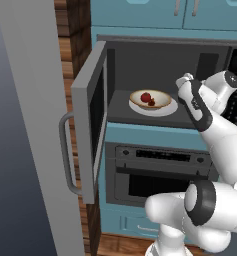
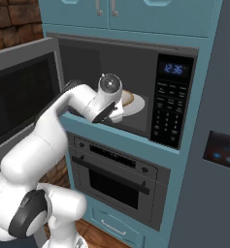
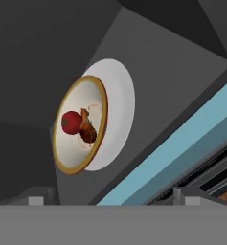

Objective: Place the bowl containing the chicken drumstick and tomato in the microwave. Close the microwave door and press the start button to microwave the meal.

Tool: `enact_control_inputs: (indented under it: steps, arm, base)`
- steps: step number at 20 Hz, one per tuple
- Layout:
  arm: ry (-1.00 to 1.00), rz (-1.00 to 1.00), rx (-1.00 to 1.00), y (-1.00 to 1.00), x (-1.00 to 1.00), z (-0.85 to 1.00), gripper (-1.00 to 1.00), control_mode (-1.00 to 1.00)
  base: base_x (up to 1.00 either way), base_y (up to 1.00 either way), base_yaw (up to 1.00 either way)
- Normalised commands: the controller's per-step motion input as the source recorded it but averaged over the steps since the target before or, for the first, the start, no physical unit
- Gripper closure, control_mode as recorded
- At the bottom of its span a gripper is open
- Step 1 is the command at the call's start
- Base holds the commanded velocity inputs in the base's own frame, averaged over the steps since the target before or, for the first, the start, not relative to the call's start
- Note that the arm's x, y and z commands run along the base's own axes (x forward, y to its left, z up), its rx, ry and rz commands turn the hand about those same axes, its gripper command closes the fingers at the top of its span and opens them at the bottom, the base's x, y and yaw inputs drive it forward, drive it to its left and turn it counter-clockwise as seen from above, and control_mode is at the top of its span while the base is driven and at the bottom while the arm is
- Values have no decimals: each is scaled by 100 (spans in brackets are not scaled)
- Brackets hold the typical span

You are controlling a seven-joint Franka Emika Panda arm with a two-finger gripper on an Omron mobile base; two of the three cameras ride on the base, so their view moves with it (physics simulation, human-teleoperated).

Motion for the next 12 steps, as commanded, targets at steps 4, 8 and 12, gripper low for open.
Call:
enact_control_inputs:
  steps: [4, 8, 12]
  arm:
    - [-13, 25, -50, 38, -94, 77, -100, -100]
    - [-12, 23, -53, 46, -100, 46, -100, -100]
    - [-9, 16, -47, 38, -100, 9, -100, -100]
  base:
    - [0, 0, 0]
    - [0, 0, 0]
    - [0, 0, 0]
